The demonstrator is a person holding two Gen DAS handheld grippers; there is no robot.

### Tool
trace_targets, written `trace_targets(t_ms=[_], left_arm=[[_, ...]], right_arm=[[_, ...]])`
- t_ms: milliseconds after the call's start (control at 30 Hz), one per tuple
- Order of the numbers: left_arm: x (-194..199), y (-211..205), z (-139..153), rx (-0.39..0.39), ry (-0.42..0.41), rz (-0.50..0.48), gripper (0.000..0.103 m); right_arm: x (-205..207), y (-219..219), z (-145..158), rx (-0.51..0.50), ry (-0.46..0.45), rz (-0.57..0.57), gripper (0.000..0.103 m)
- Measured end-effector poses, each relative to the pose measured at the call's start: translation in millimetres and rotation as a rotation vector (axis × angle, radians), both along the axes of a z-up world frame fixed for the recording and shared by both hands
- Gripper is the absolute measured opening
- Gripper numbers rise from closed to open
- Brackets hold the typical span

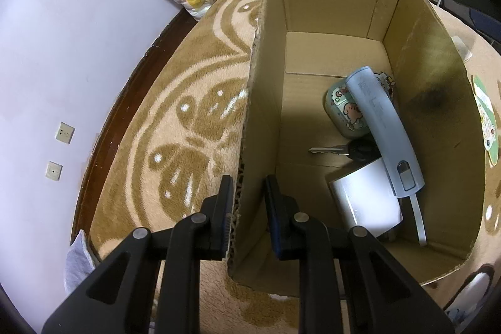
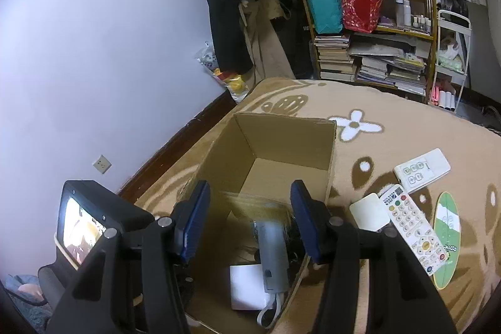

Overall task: Organize rigid objects
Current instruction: 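Carry the gold NFC card tag over the box and release it inside, then return the right tool to the items and grasp the white square charger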

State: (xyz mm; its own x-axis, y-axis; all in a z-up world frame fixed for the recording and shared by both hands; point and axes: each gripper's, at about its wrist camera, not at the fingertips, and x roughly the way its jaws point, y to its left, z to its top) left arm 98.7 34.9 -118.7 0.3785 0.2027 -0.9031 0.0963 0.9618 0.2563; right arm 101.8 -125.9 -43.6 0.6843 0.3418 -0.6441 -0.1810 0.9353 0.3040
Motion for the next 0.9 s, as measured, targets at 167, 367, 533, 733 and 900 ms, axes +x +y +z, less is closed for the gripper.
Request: trace_targets(t_ms=[167, 367, 533, 733, 900], left_arm=[[0, 1, 1, 0.0, -0.001, -0.002, 0.02], [0, 2, 1, 0.0, 0.0, -0.002, 0.02], [0, 2, 0, 0.001, 0.0, -0.002, 0.02], [1, 1, -1, 0.006, 0.0, -0.004, 0.02], [1, 1, -2, 0.009, 0.002, -0.006, 0.02]], right_arm=[[-3, -1, 4, -0.023, -0.016, 0.003, 0.057], [1, -15, 8, -0.053, -0.025, -0.038, 0.079], [10, -41, 6, -0.076, -0.029, -0.135, 0.096], [30, -69, -14, -0.138, 0.028, -0.183, 0.097], [39, -81, -36, -0.166, 0.033, -0.181, 0.097]])
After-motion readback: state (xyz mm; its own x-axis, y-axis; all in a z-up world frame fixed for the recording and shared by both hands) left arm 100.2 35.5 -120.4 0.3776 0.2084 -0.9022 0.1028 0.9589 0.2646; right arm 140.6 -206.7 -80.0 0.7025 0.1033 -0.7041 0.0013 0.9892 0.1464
